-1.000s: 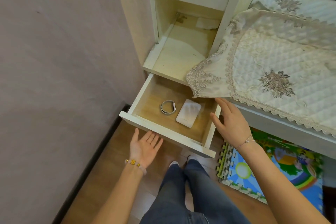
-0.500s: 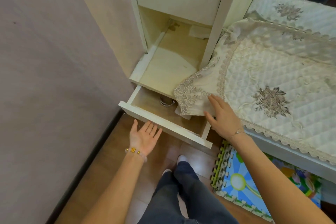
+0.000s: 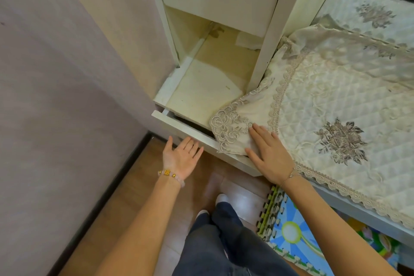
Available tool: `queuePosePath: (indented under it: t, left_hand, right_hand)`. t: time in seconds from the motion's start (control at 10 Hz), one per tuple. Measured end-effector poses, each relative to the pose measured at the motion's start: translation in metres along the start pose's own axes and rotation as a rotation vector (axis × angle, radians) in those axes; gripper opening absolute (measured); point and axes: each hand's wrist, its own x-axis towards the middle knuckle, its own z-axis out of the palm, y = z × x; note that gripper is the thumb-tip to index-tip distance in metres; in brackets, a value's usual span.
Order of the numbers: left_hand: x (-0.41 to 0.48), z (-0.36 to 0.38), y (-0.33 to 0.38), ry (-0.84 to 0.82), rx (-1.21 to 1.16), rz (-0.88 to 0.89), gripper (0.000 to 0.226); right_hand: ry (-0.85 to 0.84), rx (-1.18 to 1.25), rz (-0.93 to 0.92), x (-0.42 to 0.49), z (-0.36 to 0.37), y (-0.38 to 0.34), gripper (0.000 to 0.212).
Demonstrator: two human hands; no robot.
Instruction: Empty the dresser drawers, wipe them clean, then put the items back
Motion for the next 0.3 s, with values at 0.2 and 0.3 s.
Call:
queuePosePath:
  t: [0.2,0.3]
  left_hand:
    - [0.013,0.025,0.001,0.009,-0.021,-0.01,0.071]
    - [0.016,0.024,-0.001,-0.017,-0.025,-0.025,0.071]
  right_hand:
    - [0.008,0.022,0.0,-0.001,0.0,-0.002,0.077]
    - [0.023,0.014,-0.005,0.001,0.001,-0.002,0.077]
